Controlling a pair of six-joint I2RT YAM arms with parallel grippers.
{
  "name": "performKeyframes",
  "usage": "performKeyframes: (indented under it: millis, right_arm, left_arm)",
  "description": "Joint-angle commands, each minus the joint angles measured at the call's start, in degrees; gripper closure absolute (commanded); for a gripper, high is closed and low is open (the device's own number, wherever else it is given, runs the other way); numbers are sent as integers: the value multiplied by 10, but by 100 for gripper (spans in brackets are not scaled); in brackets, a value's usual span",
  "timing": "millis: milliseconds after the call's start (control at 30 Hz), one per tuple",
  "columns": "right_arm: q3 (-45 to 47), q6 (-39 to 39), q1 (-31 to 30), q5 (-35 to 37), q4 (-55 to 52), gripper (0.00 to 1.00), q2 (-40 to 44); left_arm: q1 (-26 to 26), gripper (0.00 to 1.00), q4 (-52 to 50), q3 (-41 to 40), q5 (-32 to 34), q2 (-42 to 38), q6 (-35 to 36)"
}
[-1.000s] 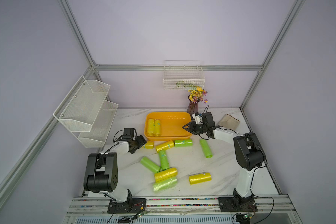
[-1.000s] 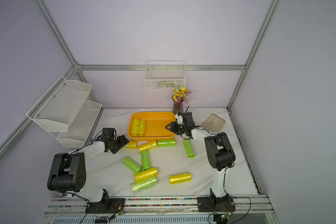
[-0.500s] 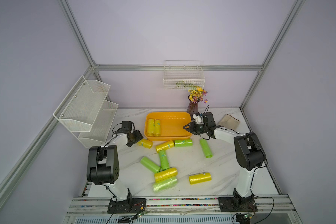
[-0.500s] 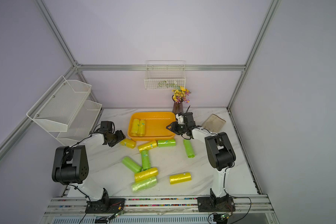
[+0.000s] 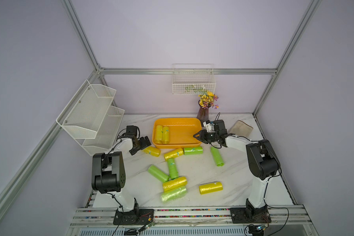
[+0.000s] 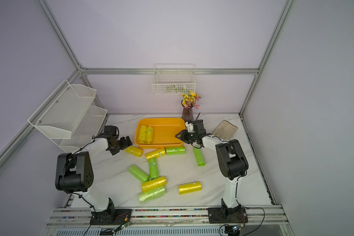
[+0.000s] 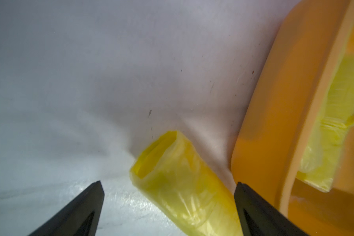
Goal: Put the roll of trash bags into the storage box
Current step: Move the roll of trash bags to the center of the board.
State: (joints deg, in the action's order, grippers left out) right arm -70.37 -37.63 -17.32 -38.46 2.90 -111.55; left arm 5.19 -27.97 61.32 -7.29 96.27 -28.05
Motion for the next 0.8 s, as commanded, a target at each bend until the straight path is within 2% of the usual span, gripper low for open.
performKeyframes:
  millis: [0,167,500,567,767]
  right_arm:
    - [3,11,4,-4,-1,55,15]
    - [3,10,4,-6,-1,55,12]
    - [29,17,5,2,-1,56,29]
    - [32,17,5,3,1,56,30]
    - [37,17,5,2,1,56,34]
  left_arm:
    - [-3,0,25,-23,-27,-42,-29]
    - [-11,0,67,-61,-43,-32,-67]
    - [-13,2,129,-67,-57,17,-105]
    - [-13,8,130,-64,-52,24,-103]
    - [-11,34,116,-43,-43,43,-86]
